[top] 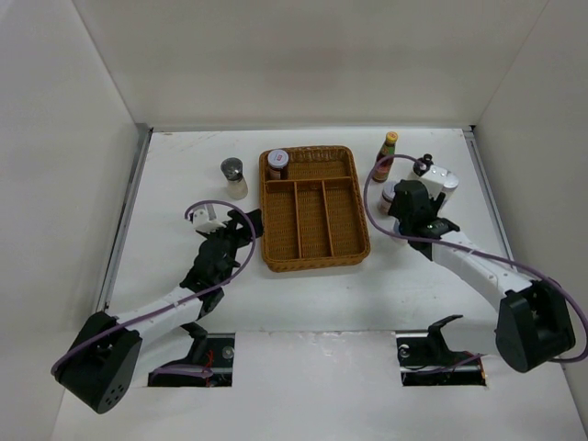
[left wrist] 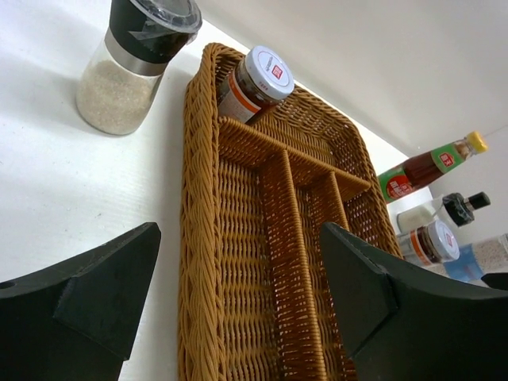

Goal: Organize the condiment bottles

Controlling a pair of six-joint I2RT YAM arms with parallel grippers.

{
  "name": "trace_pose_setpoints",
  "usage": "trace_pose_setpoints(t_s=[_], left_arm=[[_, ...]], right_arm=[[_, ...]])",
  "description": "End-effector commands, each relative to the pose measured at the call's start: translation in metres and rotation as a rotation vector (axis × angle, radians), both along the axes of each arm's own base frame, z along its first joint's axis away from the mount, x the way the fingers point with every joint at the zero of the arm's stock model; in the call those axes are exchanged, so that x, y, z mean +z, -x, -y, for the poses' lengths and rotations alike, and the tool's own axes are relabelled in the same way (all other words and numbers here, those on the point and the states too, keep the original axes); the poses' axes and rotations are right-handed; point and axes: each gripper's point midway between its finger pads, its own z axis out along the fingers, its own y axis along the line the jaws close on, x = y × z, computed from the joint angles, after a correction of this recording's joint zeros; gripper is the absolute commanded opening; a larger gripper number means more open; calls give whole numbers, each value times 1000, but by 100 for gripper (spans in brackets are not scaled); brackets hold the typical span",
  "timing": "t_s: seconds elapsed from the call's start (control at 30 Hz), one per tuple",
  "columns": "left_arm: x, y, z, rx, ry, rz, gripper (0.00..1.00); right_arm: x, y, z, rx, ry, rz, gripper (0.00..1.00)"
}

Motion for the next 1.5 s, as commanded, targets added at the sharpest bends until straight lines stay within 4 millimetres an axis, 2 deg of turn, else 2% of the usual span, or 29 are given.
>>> trace_pose_setpoints(t_s=[0.0,0.07,0.17,0.23,0.33,0.47,0.57,0.7,0.8,0.97,1.03,1.13,1.3,1.47], left_arm=[[17,-3,-4,15,47,59,81],[15,-3,-6,23,50,56,81],[15,-3,-9,34,55,54,81],[13,-5,-12,46,56,49,81],[12,-5,-16,54,63,49,81],[12,-5,-23,74,64,51,81],[14,-4,-20,59,72,54,81],[14,-3,-17,50,74,53,81],[13,-4,-16,47,76,49,81],[11,-6,-12,36,72,40,81],[11,-5,-11,27,74,40,81],[10,-7,-10,25,73,39,81],[12,-6,-9,24,77,47,81],[10,-7,-10,24,75,40,81]], right_arm=[[51,-4,-13,9,-20,152,50],[81,1,-24,28,12,203,49],[129,4,-57,107,22,286,49],[154,-4,-82,170,-8,329,49],[182,-34,-135,315,-71,398,49],[196,-84,-203,454,-99,463,49],[194,-122,-234,482,-40,472,49],[179,-157,-267,519,-18,463,49],[161,-175,-283,553,-36,450,50],[120,-190,-291,549,-38,396,50],[109,-195,-291,543,-36,391,50],[111,-200,-287,527,-44,407,50],[144,-216,-267,484,-74,473,49],[151,-222,-268,494,-84,485,49]])
